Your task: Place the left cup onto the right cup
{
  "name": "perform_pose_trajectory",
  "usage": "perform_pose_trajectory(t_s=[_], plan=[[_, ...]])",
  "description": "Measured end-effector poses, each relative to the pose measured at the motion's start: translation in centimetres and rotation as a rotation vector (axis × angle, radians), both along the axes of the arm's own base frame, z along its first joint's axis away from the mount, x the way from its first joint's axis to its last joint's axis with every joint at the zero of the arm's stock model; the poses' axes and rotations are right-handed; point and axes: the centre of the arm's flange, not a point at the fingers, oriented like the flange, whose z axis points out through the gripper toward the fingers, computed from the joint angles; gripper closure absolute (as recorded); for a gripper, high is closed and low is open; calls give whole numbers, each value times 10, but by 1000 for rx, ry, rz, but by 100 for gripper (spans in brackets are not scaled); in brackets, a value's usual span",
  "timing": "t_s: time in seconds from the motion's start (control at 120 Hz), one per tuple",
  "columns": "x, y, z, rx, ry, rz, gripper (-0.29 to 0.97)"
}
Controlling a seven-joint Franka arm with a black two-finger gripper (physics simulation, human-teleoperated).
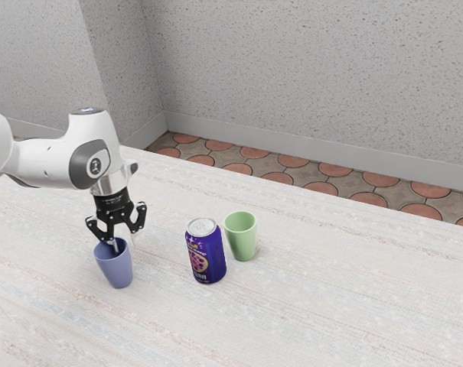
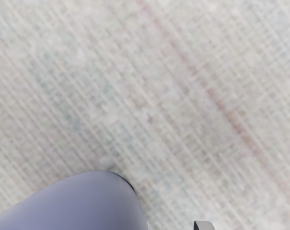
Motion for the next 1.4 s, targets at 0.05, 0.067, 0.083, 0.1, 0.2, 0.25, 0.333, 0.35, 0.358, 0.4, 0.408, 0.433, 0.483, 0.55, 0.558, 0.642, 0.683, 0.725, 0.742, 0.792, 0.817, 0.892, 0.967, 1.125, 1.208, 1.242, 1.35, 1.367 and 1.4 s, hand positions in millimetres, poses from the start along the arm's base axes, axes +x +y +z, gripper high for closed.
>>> perform_pose_trajectory(t_s=[0.05,0.067,0.083,0.1,0.2,0.25,0.333,0.35,0.358,0.4,0.408,0.433,0.483,0.55,0.558,0.642,0.683,0.725,0.742,0.792,0.817,0.892,0.967,1.125,1.208,1.242,1.35,1.367,1.4], plan=[[0,0,0,0,1,0,49],[-1,0,0,0,1,0,50],[0,0,0,0,1,0,50],[0,0,1,0,1,0,51],[-1,3,0,0,3,4,53],[-2,4,0,0,4,6,54],[-2,6,1,0,4,10,55],[-2,6,1,0,4,10,56],[-2,7,1,0,4,10,56],[-2,7,1,0,4,11,58],[-2,7,1,0,4,11,58],[-2,7,1,0,5,11,60],[-2,7,1,0,5,11,63],[-2,7,1,0,5,11,67],[-2,7,1,0,5,11,68],[-2,6,1,-1,6,11,72],[-2,6,1,-1,5,12,73],[-2,6,3,-1,1,12,74],[-2,6,5,-1,-1,12,75],[-3,6,10,-1,-10,12,76],[-3,6,14,-1,-17,12,76],[-6,6,29,-2,-37,10,77],[-8,6,42,0,-51,8,77],[-10,9,73,18,-72,-9,78],[-3,12,95,34,-85,-21,78],[0,13,104,39,-89,-25,78],[3,15,130,49,-95,-36,78],[2,15,134,51,-94,-38,78],[0,15,139,53,-94,-43,78]])
